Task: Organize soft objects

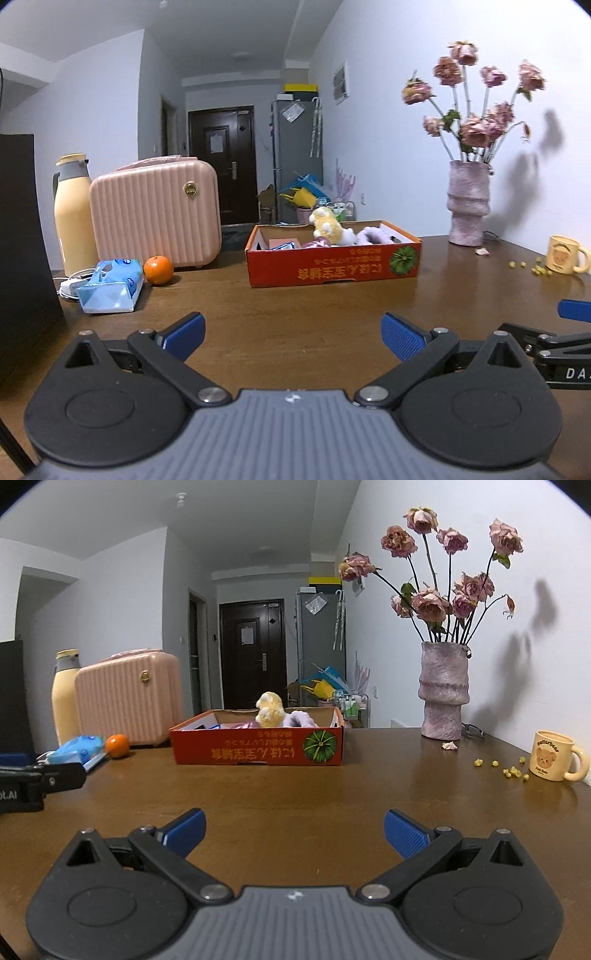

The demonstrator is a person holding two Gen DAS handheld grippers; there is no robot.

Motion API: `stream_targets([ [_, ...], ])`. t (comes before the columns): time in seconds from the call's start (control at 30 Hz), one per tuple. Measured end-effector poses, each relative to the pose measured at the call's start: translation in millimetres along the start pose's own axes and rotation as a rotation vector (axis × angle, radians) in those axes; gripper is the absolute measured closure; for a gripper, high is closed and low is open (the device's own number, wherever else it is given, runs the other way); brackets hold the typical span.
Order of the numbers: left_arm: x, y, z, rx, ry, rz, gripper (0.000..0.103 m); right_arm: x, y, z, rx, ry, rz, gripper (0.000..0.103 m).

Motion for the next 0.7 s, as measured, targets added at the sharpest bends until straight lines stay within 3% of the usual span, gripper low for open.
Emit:
stream_targets([
  [0.3,-2.5,9.7,-39.2,0.016,0.011,0.012,0.0,-14.6,-0.8,-44.1,0.049,-0.007,-0.025,0.0],
  [0.7,-2.1,9.4,-51.7,0.033,0.015,0.015,0.0,-21.3,-8.3,-61.7,0.091,-0.017,-0.041,0.0],
])
Point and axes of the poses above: each gripper's, at about its wrist camera, not at the fingertips, and z roughly the way its jaws point, x to its right, y to its underside, the point moved 5 cm from there along z, roughly the way its jaws point, and after that the axes turned 8 degrees about -y, right-handed, at the moved point
